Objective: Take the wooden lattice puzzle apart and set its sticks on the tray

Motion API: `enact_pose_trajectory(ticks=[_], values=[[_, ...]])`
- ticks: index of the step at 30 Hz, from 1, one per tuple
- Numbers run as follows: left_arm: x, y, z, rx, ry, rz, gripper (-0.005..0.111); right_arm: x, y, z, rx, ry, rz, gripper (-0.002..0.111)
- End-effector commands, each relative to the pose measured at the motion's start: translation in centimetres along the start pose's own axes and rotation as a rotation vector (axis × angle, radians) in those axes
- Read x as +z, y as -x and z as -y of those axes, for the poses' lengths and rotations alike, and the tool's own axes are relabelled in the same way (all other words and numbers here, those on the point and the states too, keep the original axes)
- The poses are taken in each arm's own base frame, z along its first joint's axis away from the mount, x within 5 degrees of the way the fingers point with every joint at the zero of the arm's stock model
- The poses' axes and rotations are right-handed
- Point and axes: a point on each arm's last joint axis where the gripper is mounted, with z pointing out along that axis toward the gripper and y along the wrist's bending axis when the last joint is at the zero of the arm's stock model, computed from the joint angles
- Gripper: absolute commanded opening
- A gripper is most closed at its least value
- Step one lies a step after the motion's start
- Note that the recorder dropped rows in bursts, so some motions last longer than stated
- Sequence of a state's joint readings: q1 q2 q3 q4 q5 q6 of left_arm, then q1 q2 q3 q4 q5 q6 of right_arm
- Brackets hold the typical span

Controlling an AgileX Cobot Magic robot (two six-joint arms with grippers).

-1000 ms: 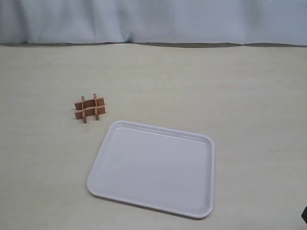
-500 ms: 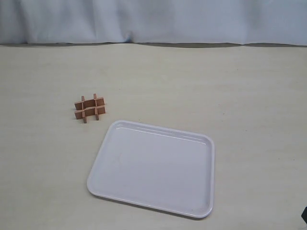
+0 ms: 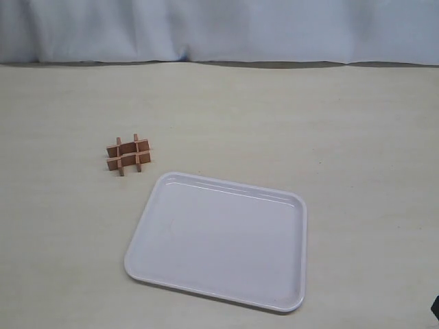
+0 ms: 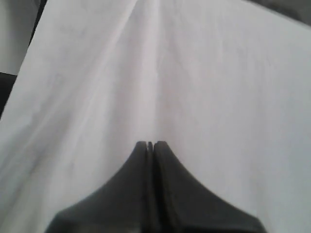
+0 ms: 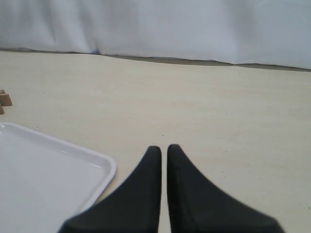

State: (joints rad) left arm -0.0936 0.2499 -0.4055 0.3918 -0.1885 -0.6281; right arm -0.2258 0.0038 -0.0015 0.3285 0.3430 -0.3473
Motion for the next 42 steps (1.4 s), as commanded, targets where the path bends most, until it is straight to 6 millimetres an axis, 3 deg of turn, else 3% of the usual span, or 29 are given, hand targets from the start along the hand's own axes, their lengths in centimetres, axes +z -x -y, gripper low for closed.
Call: enact_pose_trajectory(ticks=[1, 3, 6, 9, 14, 19, 22, 31, 35, 38, 42], values=[[6.1, -0.1, -1.4, 0.190, 0.145, -0.309, 0.000, 0.0, 0.0, 0.0, 0.006, 0.004, 0.004, 0.004], [8.9, -1.8, -2.7, 0.254, 0.224, -0.491, 0.000, 0.0, 0.0, 0.0, 0.006, 0.004, 0.004, 0.004], [12.3, -6.2, -4.4, 0.340, 0.283, -0.794, 0.000, 0.0, 0.0, 0.0, 0.006, 0.004, 0.004, 0.004], [14.8, -11.1, -4.7, 0.402, 0.235, -1.109, 0.000, 0.0, 0.0, 0.0, 0.006, 0.004, 0.004, 0.004], [17.1, -18.2, -2.3, 0.438, -0.042, -1.624, 0.000, 0.0, 0.0, 0.0, 0.006, 0.004, 0.004, 0.004], [17.5, -22.9, 0.7, 0.615, -0.373, -1.821, 0.000, 0.0, 0.0, 0.0, 0.006, 0.004, 0.004, 0.004], [17.4, -24.2, 1.2, 0.720, -0.502, -1.818, 0.000, 0.0, 0.0, 0.0, 0.006, 0.004, 0.004, 0.004], [19.3, -24.9, 1.6, 0.729, -0.477, -1.592, 0.000, 0.0, 0.0, 0.0, 0.006, 0.004, 0.004, 0.004], [19.4, -24.9, 1.6, 0.734, -0.476, -1.581, 0.003, 0.0, 0.0, 0.0, 0.006, 0.004, 0.004, 0.004], [19.4, -25.0, 1.6, 0.736, -0.477, -1.587, 0.018, 0.0, 0.0, 0.0, 0.006, 0.004, 0.004, 0.004], [19.2, -25.7, 1.6, 0.700, -0.476, -1.615, 0.046, 0.0, 0.0, 0.0, 0.006, 0.004, 0.004, 0.004]])
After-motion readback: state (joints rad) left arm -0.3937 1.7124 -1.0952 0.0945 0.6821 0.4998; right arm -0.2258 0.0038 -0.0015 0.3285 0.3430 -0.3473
